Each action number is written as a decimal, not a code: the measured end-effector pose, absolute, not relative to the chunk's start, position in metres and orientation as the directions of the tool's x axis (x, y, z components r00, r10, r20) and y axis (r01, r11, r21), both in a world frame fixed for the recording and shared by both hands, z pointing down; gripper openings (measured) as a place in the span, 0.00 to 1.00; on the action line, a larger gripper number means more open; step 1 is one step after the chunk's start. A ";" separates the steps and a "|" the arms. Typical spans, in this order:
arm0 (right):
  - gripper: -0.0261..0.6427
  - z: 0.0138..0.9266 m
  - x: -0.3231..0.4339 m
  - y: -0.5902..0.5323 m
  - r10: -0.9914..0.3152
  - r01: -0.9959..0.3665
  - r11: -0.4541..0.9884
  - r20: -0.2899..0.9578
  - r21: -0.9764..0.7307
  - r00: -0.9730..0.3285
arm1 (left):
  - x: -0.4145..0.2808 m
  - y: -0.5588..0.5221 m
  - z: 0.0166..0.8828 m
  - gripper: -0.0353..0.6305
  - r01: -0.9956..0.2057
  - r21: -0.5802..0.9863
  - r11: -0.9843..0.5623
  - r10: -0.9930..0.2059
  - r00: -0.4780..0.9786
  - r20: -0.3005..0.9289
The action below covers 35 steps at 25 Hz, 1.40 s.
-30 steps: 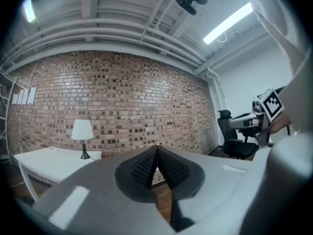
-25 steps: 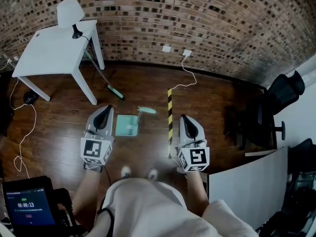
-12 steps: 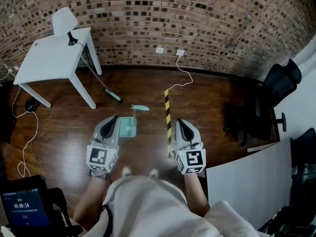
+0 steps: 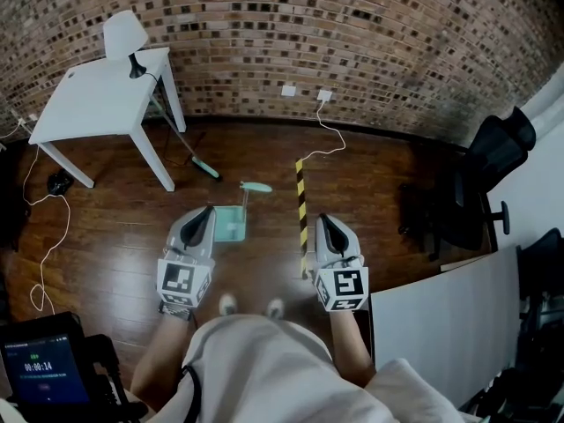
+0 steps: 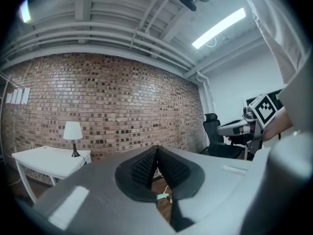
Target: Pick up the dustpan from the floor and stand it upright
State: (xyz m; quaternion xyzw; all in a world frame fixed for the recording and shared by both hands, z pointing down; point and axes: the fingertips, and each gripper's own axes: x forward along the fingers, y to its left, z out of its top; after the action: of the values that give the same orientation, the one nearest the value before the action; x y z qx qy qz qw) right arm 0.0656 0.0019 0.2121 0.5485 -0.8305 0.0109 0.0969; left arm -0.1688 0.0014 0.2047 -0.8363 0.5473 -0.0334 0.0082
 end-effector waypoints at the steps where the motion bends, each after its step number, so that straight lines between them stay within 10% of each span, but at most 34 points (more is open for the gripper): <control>1: 0.06 0.212 0.063 0.005 -0.909 -0.913 0.398 0.176 0.091 -0.379 | -0.171 0.005 0.205 0.05 -0.914 -0.049 -0.403 -0.915 0.401 0.049; 17: 0.06 0.228 0.028 0.084 -0.902 -0.887 0.415 0.220 0.203 -0.371 | -0.190 0.084 0.242 0.05 -0.874 -0.148 -0.464 -0.885 0.449 0.122; 35: 0.06 0.188 0.104 0.397 -0.864 -0.871 0.490 0.157 0.048 -0.478 | -0.097 0.403 0.183 0.05 -0.904 -0.128 -0.407 -0.913 0.404 0.052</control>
State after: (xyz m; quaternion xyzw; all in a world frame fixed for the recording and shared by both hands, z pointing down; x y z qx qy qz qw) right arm 0.1036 0.3967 0.1878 0.5047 -0.8593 0.0191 0.0804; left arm -0.0974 0.4033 0.1833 -0.8368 0.5431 -0.0567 0.0398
